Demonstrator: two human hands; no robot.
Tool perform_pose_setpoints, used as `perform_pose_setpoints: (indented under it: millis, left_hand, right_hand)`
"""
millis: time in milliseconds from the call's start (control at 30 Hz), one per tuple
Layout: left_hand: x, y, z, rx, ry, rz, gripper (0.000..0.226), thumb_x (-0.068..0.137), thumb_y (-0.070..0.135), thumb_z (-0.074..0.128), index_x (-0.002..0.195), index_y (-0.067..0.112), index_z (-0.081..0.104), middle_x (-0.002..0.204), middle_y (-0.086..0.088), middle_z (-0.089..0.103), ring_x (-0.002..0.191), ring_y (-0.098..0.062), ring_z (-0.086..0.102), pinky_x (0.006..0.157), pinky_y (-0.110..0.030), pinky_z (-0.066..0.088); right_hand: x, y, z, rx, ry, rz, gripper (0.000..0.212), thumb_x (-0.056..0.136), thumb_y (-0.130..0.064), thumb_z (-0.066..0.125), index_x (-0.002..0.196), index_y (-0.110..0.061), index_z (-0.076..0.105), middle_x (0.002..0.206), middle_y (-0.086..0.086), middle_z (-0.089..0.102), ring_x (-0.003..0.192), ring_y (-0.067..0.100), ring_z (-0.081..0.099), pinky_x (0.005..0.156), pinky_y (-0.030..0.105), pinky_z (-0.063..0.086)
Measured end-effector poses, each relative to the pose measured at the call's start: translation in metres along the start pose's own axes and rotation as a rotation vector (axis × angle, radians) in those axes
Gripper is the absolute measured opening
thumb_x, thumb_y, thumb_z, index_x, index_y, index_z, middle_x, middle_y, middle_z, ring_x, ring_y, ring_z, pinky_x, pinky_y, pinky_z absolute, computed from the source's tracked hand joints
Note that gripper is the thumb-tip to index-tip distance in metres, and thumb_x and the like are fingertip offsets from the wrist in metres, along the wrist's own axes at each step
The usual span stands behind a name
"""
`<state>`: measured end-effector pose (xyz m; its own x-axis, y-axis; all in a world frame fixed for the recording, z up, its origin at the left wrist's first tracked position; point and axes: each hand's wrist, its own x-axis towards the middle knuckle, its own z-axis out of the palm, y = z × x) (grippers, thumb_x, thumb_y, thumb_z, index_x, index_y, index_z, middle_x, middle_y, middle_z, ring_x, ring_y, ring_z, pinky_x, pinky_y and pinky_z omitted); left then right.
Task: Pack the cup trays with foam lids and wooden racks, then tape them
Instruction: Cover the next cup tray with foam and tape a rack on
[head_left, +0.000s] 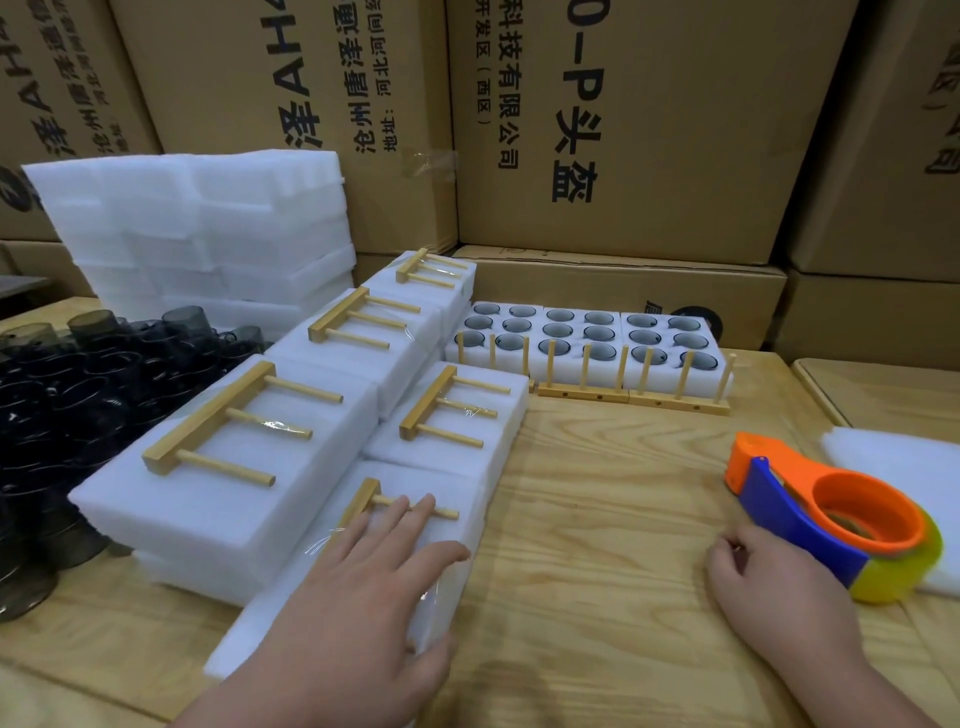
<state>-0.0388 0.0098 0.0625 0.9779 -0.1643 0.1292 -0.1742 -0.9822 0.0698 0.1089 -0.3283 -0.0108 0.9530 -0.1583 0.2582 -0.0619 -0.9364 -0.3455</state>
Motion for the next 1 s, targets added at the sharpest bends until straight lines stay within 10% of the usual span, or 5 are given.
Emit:
perform_pose_setpoints:
  millis: [133, 267, 533, 1000]
  left_hand:
    - [-0.027, 0.008, 0.008, 0.034, 0.131, -0.07, 0.069, 0.062, 0.073, 0.054, 0.114, 0.034, 0.076, 0.135, -0.005, 0.066, 0.125, -0.035, 0.063, 0.113, -0.037, 0.019]
    - [-0.035, 0.014, 0.015, 0.038, 0.172, -0.169, 0.072, 0.054, 0.07, 0.055, 0.11, 0.031, 0.08, 0.134, -0.005, 0.067, 0.129, -0.03, 0.059, 0.1, -0.059, 0.041]
    - [-0.041, 0.0, 0.011, 0.072, 0.268, -0.064, 0.063, 0.07, 0.069, 0.051, 0.113, 0.031, 0.078, 0.135, -0.003, 0.066, 0.121, -0.04, 0.063, 0.079, -0.052, 0.058]
    - [-0.034, -0.007, 0.024, -0.135, 0.552, -0.004, 0.038, 0.075, 0.05, 0.058, 0.093, 0.023, 0.077, 0.129, 0.003, 0.068, 0.125, -0.015, 0.054, 0.09, -0.036, 0.043]
  right_hand:
    - [-0.003, 0.003, -0.001, 0.017, -0.006, -0.02, 0.021, 0.088, -0.04, 0.054, 0.071, -0.032, 0.059, 0.058, -0.013, 0.059, 0.055, 0.0, 0.049, 0.045, 0.024, 0.038]
    - [-0.003, 0.004, 0.0, 0.053, -0.02, -0.029, 0.019, 0.089, -0.039, 0.055, 0.072, -0.032, 0.06, 0.06, -0.015, 0.06, 0.057, 0.002, 0.05, 0.048, 0.026, 0.043]
    - [-0.004, 0.004, -0.001, 0.058, -0.037, -0.029, 0.019, 0.09, -0.039, 0.055, 0.073, -0.033, 0.059, 0.062, -0.016, 0.06, 0.06, 0.003, 0.052, 0.051, 0.028, 0.048]
    - [-0.011, 0.005, -0.006, 0.064, -0.063, -0.053, 0.018, 0.09, -0.041, 0.056, 0.073, -0.035, 0.059, 0.063, -0.015, 0.061, 0.061, 0.004, 0.052, 0.051, 0.027, 0.045]
